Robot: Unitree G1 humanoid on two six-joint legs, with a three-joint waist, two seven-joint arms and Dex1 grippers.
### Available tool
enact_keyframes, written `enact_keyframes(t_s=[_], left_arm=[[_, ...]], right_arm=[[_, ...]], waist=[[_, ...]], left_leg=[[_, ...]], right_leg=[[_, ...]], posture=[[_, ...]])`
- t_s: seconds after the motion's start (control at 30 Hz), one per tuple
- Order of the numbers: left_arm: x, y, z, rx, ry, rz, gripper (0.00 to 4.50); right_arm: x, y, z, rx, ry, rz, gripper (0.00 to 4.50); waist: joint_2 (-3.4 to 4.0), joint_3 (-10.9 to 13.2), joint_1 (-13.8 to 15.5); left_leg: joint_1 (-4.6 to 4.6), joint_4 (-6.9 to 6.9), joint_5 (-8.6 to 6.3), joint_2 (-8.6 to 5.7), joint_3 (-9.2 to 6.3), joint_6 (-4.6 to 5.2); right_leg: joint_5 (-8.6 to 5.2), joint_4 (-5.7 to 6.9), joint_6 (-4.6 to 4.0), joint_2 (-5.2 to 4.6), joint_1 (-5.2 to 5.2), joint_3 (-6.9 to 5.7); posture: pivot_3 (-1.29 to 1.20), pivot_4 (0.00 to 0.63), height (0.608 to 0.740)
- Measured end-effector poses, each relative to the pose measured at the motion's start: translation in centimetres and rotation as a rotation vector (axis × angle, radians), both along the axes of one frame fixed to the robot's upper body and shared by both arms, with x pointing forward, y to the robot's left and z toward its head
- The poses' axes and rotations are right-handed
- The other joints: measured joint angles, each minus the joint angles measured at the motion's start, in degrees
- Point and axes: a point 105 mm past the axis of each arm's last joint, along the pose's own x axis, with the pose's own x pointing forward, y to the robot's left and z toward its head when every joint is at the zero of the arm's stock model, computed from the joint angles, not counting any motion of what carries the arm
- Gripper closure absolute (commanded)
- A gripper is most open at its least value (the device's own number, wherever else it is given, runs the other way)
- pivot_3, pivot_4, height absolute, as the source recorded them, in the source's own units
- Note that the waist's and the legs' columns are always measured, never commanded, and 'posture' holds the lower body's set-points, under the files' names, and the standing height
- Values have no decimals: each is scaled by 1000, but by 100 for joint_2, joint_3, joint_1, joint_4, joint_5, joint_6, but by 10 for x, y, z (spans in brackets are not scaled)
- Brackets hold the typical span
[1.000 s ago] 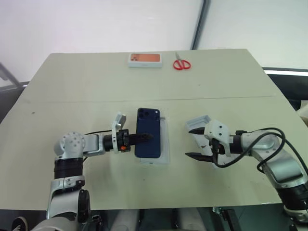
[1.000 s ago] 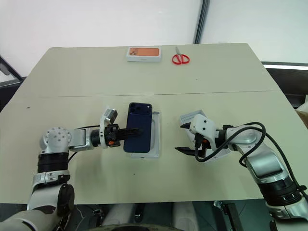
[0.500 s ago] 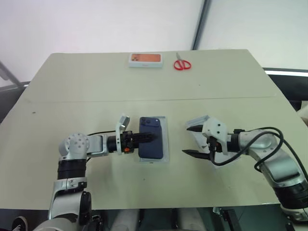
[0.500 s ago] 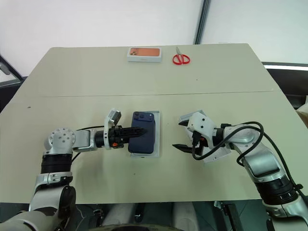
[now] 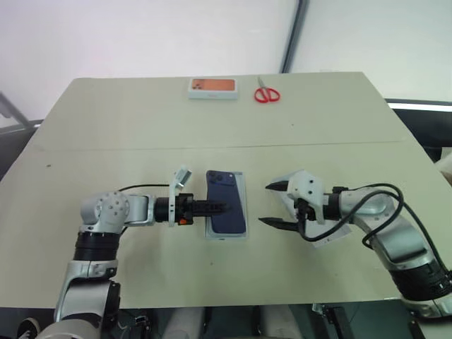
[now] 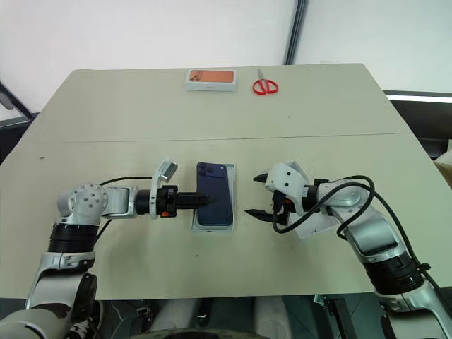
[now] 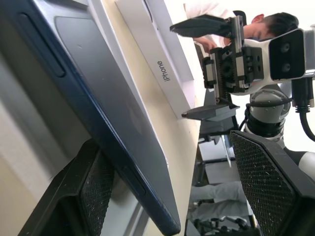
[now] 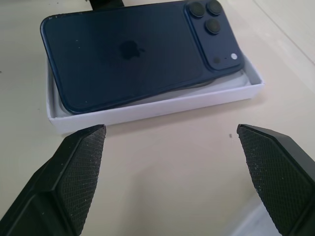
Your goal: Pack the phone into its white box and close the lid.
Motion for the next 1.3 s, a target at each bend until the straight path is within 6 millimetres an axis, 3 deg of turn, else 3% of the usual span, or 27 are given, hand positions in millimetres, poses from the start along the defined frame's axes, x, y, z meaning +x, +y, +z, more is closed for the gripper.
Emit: enact_keyframes(t_s=[0.37, 0.93, 1.0, 1.1, 1.23, 1.3], left_arm=[[13, 11, 6, 42, -51, 21, 745], [13, 39, 24, 103, -143, 51, 745], [15, 42, 27, 96, -159, 67, 1248], [23, 48, 25, 139, -205, 121, 2488], [29, 64, 11, 239, -258, 190, 4499], [30, 68, 6, 273, -275, 205, 4500]], right_arm=[[4, 2, 2, -8, -20, 2, 0], [9, 9, 2, -8, -28, 15, 0], [11, 10, 4, 1, -31, 15, 0], [15, 9, 3, 11, -23, -3, 855], [21, 7, 7, 9, -47, -32, 2877], [23, 7, 7, 0, -60, -38, 3910]], waist=[[-1, 1, -1], [-1, 2, -6], [0, 2, -9], [-1, 2, -8], [0, 2, -13], [0, 2, -9]], left_leg=[[-1, 0, 0, 0, -1, 0], [-1, -1, 0, 0, -1, 1], [-1, -2, 0, 1, -1, 1], [-1, -1, 0, 0, 0, 1], [-1, -7, 0, 1, 1, 0], [-1, -7, 0, 1, 1, 0]], right_leg=[[0, 0, 0, 1, -2, -1], [0, 0, 0, 0, -3, 1], [0, 0, 0, 1, -5, 1], [0, 0, 0, 0, -4, 1], [0, 0, 0, 0, -9, 3], [0, 0, 0, -1, -8, 3]], posture=[[0, 150, 740], [0, 150, 740], [0, 150, 740], [0, 150, 740], [0, 150, 740], [0, 150, 740]])
